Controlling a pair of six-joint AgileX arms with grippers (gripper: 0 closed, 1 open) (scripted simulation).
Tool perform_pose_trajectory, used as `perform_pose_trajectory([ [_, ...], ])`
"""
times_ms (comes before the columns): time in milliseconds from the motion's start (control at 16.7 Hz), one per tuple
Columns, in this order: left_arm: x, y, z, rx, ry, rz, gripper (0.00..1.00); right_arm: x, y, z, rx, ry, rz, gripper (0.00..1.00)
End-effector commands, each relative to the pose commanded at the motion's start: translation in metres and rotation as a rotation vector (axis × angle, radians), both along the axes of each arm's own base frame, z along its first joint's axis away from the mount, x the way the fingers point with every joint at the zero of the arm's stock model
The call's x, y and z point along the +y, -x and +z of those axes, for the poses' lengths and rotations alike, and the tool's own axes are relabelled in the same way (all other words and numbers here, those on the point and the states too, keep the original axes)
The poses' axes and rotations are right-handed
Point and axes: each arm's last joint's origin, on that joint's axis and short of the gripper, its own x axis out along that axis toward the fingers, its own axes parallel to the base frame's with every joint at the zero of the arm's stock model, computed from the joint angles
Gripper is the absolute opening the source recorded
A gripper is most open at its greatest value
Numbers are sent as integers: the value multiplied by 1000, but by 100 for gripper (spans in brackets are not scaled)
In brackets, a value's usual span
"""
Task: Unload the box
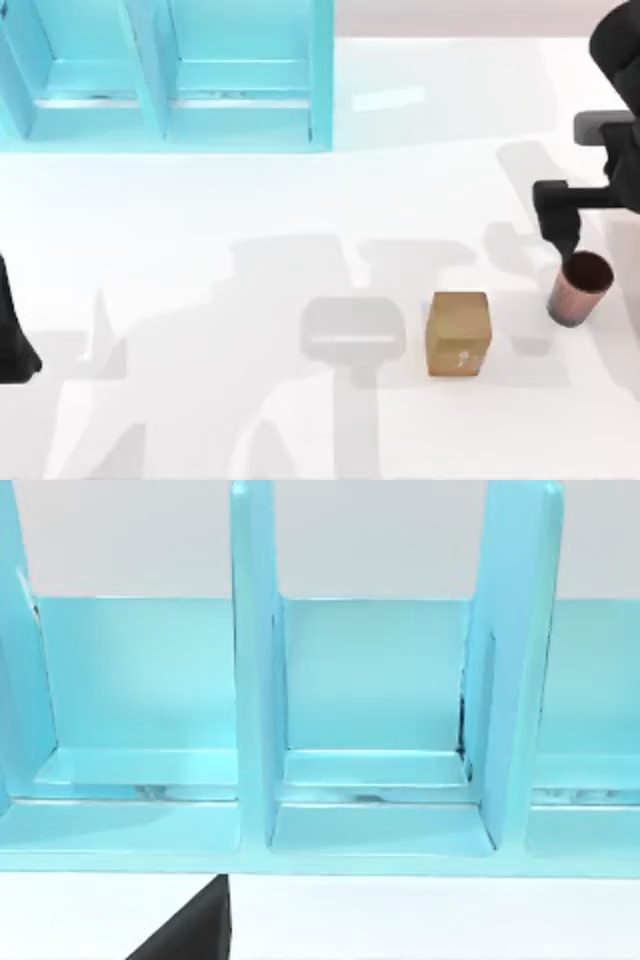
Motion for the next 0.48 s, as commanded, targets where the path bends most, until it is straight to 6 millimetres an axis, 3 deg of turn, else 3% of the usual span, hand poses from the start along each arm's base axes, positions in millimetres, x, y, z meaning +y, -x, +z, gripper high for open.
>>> perform_pose_trajectory([
  [360, 0, 0, 0, 0, 0, 0, 100, -1, 5, 51, 2, 0, 2, 100],
  [480, 0, 0, 0, 0, 0, 0, 100, -2, 6, 57, -6, -3, 0, 100],
])
